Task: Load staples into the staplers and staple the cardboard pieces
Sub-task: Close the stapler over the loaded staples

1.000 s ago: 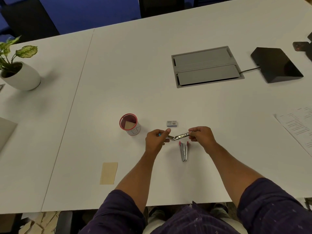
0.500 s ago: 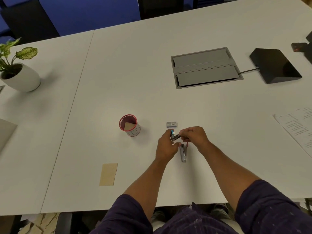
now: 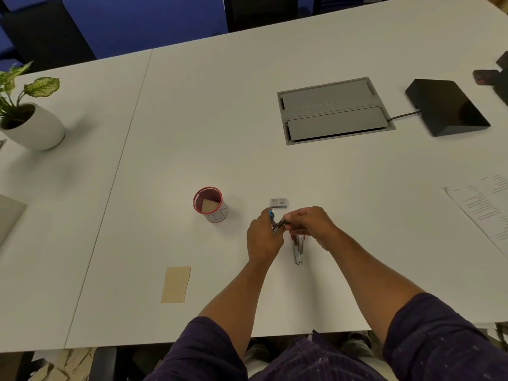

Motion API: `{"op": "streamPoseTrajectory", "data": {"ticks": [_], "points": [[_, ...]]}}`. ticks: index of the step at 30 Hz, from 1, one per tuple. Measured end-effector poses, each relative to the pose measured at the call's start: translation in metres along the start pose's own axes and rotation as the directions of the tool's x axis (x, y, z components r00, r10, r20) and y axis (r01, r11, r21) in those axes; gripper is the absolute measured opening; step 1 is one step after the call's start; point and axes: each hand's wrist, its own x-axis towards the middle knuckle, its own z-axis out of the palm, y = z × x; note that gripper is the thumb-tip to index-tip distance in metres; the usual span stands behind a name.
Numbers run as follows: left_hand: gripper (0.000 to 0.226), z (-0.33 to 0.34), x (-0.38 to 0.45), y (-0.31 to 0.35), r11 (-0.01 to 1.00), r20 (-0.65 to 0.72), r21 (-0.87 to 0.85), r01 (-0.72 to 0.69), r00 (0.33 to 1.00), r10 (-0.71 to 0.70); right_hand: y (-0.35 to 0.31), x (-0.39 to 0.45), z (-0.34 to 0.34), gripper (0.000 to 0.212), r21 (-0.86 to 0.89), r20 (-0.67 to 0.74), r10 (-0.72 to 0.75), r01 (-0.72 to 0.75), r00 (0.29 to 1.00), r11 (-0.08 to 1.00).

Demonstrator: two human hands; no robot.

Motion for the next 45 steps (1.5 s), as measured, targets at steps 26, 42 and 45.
{"op": "streamPoseTrajectory", "data": {"ticks": [26, 42, 45], "points": [[0.026, -0.012, 0.002, -0.008, 0.739, 0.531, -0.545, 0.395, 0.845, -0.06, 0.005, -0.007, 0.006, 0.031, -0.232, 0.064, -0.065, 0.078, 0.996, 0.97], [0.036, 0.002, -0.012, -0.011, 0.282, 0.716, -0.618, 0.734, 0.674, -0.184, 0.01, -0.003, 0.023, 0.059, -0.402, -0.223, -0.017, -0.076, 0.975, 0.913], [0.037, 0.006, -0.014, -0.009, 0.227, 0.706, -0.637, 0.737, 0.676, -0.211, 0.01, -0.007, 0.032, 0.056, -0.581, -0.337, -0.083, -0.137, 0.938, 0.803]]}}
